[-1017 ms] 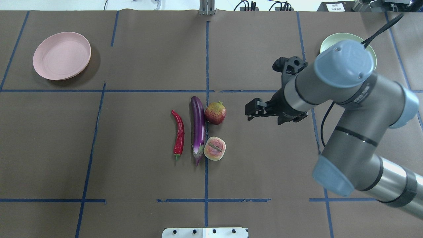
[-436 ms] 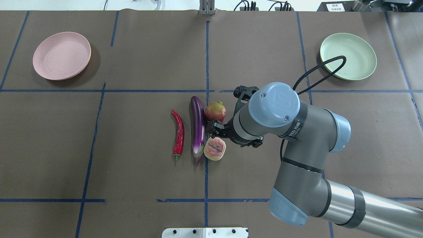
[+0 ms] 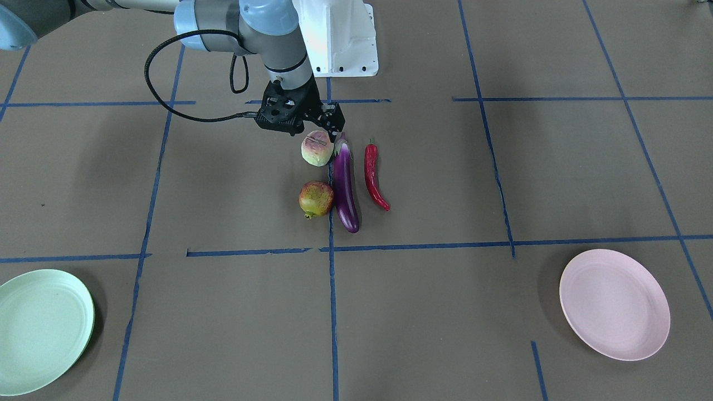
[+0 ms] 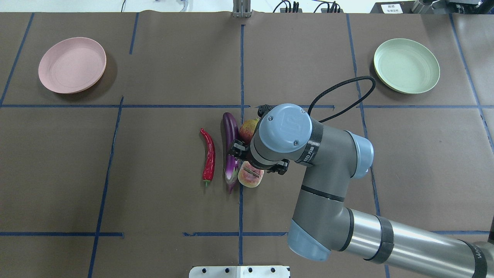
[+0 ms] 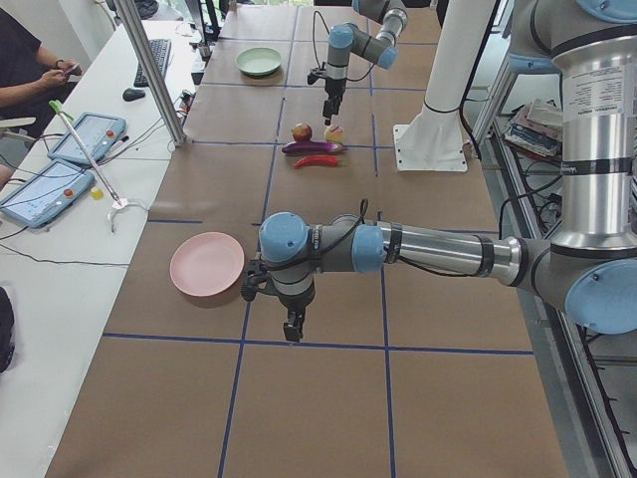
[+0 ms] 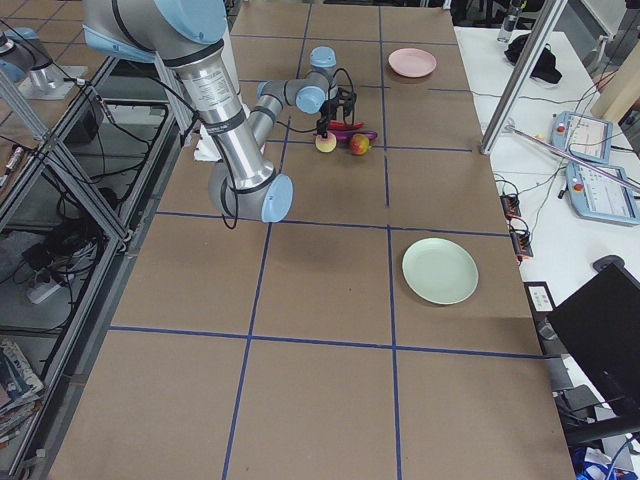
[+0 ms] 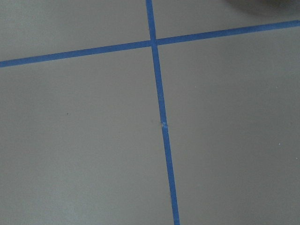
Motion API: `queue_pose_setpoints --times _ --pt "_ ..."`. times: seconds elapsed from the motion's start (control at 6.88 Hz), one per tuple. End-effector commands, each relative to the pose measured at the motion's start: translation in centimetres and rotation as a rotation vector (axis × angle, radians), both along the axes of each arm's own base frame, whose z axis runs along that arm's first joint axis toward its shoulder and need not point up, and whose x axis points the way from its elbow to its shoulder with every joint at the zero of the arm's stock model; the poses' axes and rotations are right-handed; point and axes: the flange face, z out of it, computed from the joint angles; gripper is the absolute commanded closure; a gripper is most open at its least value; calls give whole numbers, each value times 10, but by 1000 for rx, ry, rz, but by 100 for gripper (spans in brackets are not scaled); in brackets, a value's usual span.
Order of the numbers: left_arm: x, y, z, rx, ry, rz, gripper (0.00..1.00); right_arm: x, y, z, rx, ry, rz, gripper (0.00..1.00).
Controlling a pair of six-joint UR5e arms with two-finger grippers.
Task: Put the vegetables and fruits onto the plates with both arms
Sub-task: 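Close the right gripper on the pink-yellow fruit and lift it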
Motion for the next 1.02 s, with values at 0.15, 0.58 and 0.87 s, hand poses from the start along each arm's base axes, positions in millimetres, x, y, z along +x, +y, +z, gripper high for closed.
queue_pose_setpoints --times 0.15,0.58,0.87 --pt "2 0 -1 -2 22 -1 0 -20 8 17 -22 43 10 1" --pt "2 0 -1 1 22 0 0 -36 7 28 -25 70 5 1" --pt "2 1 -1 1 22 1 0 -56 6 43 -15 30 1 1"
